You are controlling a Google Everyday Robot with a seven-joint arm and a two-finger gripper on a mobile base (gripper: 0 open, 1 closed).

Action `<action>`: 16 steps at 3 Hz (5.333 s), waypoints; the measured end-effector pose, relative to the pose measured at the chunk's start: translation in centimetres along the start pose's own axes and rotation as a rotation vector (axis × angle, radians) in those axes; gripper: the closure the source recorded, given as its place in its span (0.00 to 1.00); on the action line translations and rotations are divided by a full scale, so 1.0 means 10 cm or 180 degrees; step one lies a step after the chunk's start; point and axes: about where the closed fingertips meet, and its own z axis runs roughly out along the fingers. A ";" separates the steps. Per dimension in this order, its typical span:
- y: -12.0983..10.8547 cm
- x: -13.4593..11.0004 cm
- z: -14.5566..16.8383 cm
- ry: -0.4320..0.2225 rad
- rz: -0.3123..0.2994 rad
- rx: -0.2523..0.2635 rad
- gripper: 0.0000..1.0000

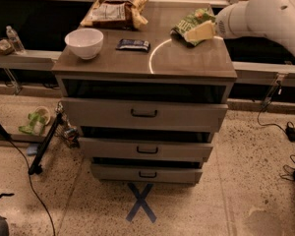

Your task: Place green jalapeno chip bag into white bowl

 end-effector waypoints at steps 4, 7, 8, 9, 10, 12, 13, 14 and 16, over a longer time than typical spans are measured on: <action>-0.04 -0.01 1.19 -0.0246 0.0112 0.0062 0.00; 0.02 0.13 1.60 -0.0102 0.0157 -0.0012 0.42; 0.08 0.07 1.65 -0.0087 0.0082 -0.0096 0.65; 0.12 0.01 1.58 -0.0055 0.0029 -0.0166 0.88; 0.19 -0.10 1.34 -0.0130 0.0044 -0.0314 1.00; 0.73 -0.59 0.26 -0.0601 -0.0142 -0.0875 1.00; 1.12 -0.80 -0.11 -0.0798 -0.0262 -0.1292 1.00; 1.26 -0.83 -0.17 -0.0830 -0.0308 -0.1424 1.00; 1.87 -1.18 -0.13 -0.0916 -0.0449 -0.1987 1.00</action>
Offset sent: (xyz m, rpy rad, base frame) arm 0.0956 0.0196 -0.0324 0.0363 -0.1162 -0.0178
